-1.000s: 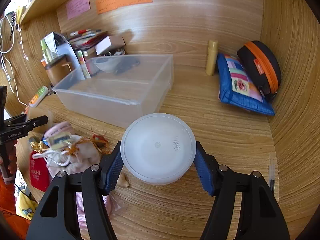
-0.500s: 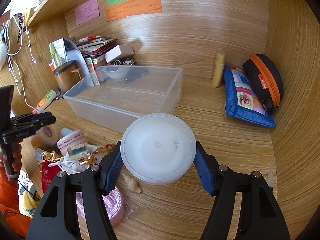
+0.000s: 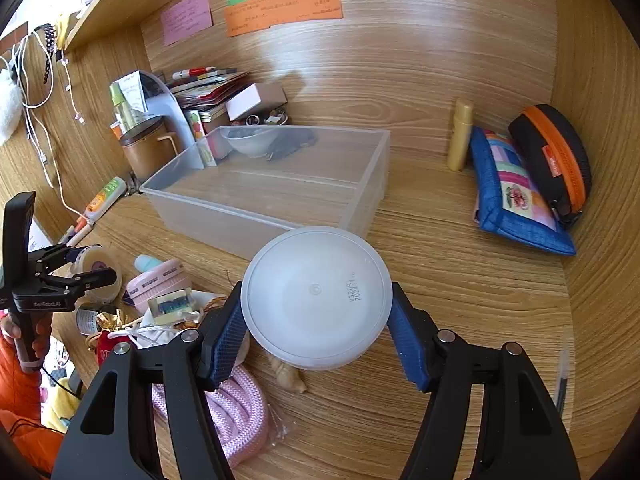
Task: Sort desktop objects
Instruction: 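Carry the tan cup and white container over the clear box with both grippers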
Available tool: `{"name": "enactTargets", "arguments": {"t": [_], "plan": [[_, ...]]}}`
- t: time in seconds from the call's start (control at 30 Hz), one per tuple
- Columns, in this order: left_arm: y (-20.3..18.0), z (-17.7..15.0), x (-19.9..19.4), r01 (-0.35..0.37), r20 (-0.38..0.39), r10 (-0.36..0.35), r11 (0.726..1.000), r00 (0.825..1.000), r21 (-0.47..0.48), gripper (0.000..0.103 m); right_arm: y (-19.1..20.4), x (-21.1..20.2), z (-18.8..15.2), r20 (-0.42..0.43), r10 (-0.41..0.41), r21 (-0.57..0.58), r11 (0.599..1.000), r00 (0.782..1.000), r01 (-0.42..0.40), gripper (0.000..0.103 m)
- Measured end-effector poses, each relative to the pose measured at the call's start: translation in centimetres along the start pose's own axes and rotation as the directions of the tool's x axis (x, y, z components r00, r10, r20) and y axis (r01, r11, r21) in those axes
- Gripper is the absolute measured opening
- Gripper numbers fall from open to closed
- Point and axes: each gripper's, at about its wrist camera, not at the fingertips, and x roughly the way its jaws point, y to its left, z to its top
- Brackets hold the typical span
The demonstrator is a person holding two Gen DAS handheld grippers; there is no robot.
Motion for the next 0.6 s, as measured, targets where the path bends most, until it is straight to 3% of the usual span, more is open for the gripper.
{"name": "enactTargets", "arguments": {"t": [0.2, 0.3, 0.43, 0.6], "plan": [[0.2, 0.2, -2.5, 0.011, 0.044, -0.010, 1.000, 0.999, -0.015, 0.080, 0.2, 0.6, -0.1, -0.013, 0.018, 0.011, 1.000, 1.000, -0.018, 0.063], [-0.2, -0.2, -3.3, -0.026, 0.062, 0.025, 1.000, 0.998, 0.017, 0.093, 0.3, 0.4, -0.2, -0.009, 0.021, 0.013, 1.000, 1.000, -0.021, 0.063], [0.2, -0.9, -2.1, -0.096, 0.029, 0.096, 0.995, 0.995, 0.022, 0.093, 0.3, 0.3, -0.3, -0.005, 0.030, 0.017, 0.999, 1.000, -0.030, 0.063], [2.4, -0.2, 0.4, -0.090, -0.023, 0.089, 0.995, 0.996, -0.040, 0.093, 0.6, 0.5, -0.5, -0.008, 0.035, 0.019, 0.999, 0.999, -0.035, 0.063]]}}
